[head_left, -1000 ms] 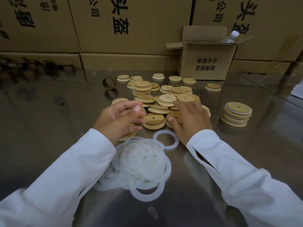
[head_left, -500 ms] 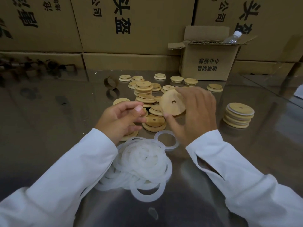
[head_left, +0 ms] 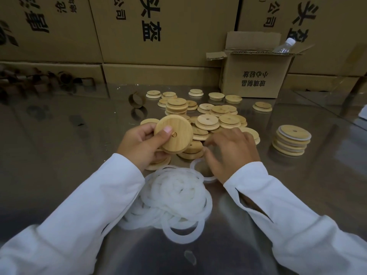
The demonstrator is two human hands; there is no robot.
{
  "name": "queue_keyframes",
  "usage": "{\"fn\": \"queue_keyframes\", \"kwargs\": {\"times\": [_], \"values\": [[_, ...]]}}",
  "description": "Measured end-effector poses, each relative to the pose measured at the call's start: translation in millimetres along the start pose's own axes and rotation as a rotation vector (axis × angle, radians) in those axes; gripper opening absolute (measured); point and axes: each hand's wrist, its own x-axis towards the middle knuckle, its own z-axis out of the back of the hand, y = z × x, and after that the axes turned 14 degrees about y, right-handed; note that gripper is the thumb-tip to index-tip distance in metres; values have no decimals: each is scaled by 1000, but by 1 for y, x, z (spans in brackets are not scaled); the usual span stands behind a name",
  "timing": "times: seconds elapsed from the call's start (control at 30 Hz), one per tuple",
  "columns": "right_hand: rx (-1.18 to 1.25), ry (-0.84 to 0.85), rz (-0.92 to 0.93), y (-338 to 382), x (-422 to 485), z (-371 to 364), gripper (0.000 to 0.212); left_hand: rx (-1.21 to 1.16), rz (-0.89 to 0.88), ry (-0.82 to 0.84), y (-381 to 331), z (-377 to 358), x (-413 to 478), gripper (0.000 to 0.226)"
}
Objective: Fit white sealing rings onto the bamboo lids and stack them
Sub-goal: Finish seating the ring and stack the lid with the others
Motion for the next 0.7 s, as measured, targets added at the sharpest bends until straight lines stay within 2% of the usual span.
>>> {"fn": "queue_keyframes", "kwargs": {"times": [0.1, 0.3, 0.4, 0.57, 0.63, 0.7], "values": [[-39, 202, -112, -6, -1, -4, 26, 25, 20, 21, 2, 0, -1, 11], [137, 238, -129, -4, 1, -3, 11, -53, 81, 57, 3, -3, -2, 14], [291, 137, -134, -6, 2, -3, 10, -44, 96, 44, 4, -3, -1, 13], [743, -306, -80, 0, 1, 8, 11, -47, 106, -5, 5, 1, 1, 11], [977, -350, -58, 6, 0, 13, 14, -68, 125, -5, 5, 0, 1, 16], [1173, -304, -26, 14, -2, 16, 16, -101, 153, 5, 2, -2, 1, 19]]}}
